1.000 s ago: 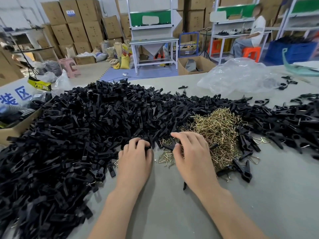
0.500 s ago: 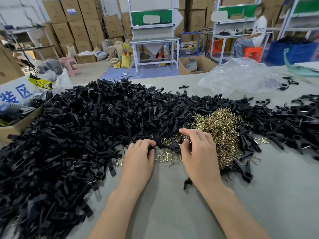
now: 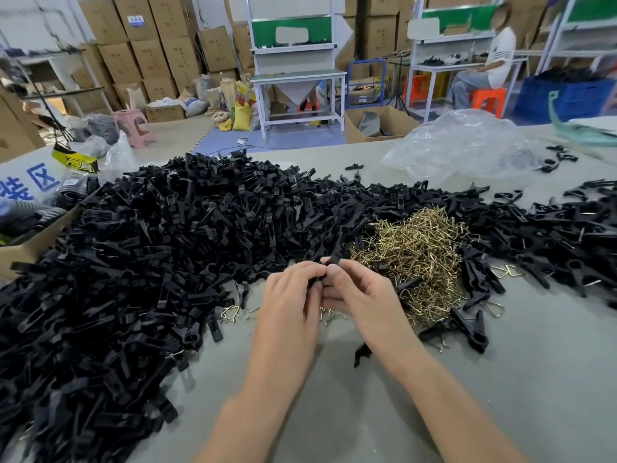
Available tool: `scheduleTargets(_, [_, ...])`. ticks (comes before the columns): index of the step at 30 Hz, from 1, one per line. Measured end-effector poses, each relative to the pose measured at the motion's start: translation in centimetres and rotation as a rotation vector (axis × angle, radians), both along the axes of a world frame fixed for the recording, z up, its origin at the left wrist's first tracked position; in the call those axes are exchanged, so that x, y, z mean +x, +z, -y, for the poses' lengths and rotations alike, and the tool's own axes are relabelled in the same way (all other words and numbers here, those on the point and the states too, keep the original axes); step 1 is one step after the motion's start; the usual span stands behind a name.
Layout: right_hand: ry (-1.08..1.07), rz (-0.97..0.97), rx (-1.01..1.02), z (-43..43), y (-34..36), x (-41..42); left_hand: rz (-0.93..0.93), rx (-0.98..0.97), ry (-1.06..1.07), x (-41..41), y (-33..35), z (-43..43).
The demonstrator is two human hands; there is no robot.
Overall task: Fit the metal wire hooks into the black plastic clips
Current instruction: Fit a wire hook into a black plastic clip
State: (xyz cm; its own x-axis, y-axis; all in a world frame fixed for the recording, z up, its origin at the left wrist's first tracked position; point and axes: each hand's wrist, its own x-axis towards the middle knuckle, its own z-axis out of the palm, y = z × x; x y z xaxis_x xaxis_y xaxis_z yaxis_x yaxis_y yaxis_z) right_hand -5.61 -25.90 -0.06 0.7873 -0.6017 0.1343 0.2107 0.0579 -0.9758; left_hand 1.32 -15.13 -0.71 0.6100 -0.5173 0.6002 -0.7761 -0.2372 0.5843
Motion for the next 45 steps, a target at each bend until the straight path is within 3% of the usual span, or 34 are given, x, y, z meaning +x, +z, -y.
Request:
scheduleTargets(4, [0.007,0.008,0.143,0.4,0.0,0.1,-0.048,-0.014,-0.024,-0.4,0.6,-0.2])
scheduleTargets(11, [0.015,0.084,0.424,1.3,0.1,0.3,-0.45,-0.177,-0.029,-0.3,1.1,-0.2])
scheduleTargets(15, [0.088,0.112,0.429,1.4,-0.3,0.2,-0.671,-0.263,-0.134,-0.6,1.4,0.0])
scheduleTargets(19, [0.137,0.099,0.417,1.4,-0.4,0.0,-0.657,-0.243,-0.134,-0.5,1.3,0.0])
scheduleTargets(22, [0.154,0.09,0.474,1.2,-0.3,0.1,-0.804,-0.318,-0.195,-0.7,1.5,-0.1])
scheduleTargets(29, [0.138,0.073,0.332,1.1,-0.4,0.1,-0.772,-0.343,-0.116,-0.3,1.6,0.0])
scheduleTargets(45, [0.136,0.065,0.135,1.2,-0.5,0.2,-0.772,-0.343,-0.152,-0.2,1.7,-0.3])
